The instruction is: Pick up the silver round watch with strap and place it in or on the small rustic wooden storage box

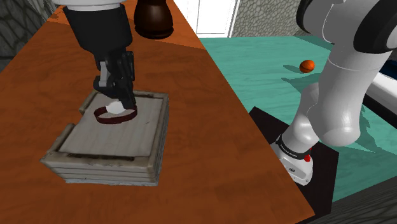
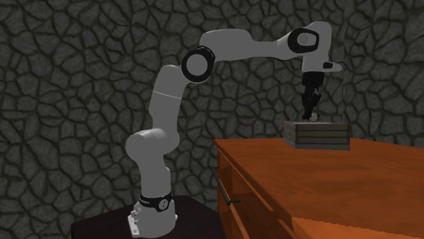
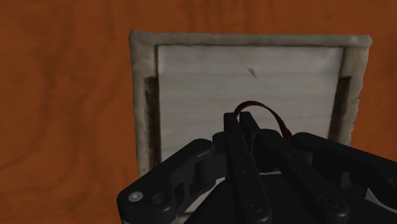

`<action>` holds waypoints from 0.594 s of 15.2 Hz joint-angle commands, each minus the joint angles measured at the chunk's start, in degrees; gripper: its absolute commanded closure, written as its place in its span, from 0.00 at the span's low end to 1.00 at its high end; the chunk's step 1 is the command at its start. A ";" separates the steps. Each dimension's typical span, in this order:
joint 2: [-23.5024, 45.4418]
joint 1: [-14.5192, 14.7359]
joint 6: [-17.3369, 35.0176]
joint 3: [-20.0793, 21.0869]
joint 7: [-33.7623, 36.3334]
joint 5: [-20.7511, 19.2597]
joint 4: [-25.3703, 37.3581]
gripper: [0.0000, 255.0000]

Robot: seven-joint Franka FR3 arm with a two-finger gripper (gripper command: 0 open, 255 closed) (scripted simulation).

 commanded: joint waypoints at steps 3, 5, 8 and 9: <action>-0.11 -0.02 0.18 0.01 0.01 0.04 -0.26 1.00; -0.10 -0.02 0.16 0.01 0.01 0.04 -0.24 1.00; -0.10 -0.02 0.16 0.01 0.01 0.04 -0.24 0.00; -0.10 -0.02 0.16 0.01 0.01 0.04 -0.24 0.00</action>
